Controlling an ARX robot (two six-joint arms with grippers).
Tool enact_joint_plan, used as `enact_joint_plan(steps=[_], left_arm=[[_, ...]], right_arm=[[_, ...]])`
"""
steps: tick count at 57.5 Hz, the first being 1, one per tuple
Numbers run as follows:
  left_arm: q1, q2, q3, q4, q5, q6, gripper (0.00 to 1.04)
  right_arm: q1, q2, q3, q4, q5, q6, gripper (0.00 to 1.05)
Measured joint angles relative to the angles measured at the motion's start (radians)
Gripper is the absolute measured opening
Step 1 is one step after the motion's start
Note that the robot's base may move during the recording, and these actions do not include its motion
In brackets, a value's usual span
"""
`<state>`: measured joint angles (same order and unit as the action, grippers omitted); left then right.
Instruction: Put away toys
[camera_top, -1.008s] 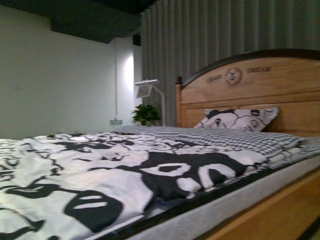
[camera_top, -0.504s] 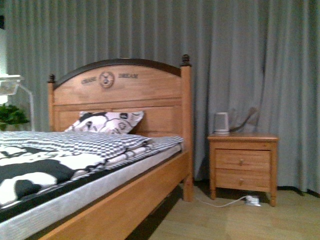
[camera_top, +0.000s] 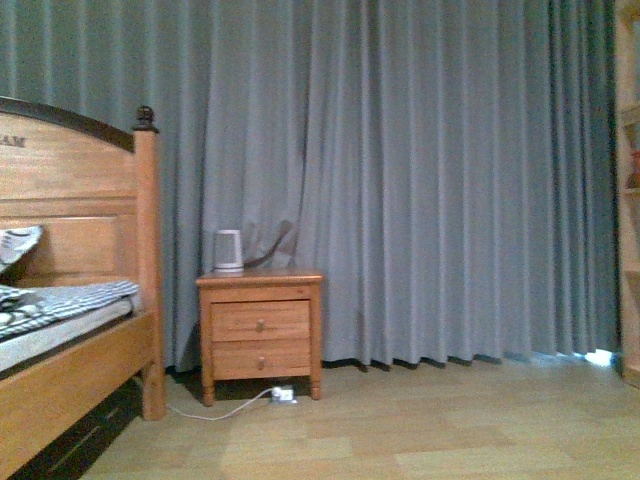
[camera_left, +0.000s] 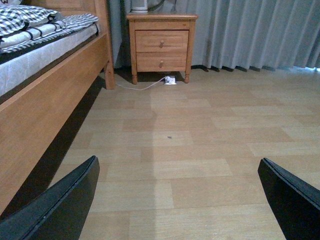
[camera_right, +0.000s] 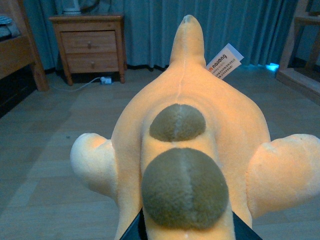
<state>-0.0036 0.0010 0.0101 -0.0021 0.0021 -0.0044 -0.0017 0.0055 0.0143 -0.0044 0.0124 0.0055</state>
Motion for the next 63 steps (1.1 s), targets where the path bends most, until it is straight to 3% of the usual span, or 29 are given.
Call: enact_joint_plan(steps=[63], left_arm=[[0.0, 0.0, 0.0, 0.0, -0.002, 0.0, 0.98]], right_arm=[[0.002, 0.0, 0.0, 0.0, -0.013, 0.0, 0.07]])
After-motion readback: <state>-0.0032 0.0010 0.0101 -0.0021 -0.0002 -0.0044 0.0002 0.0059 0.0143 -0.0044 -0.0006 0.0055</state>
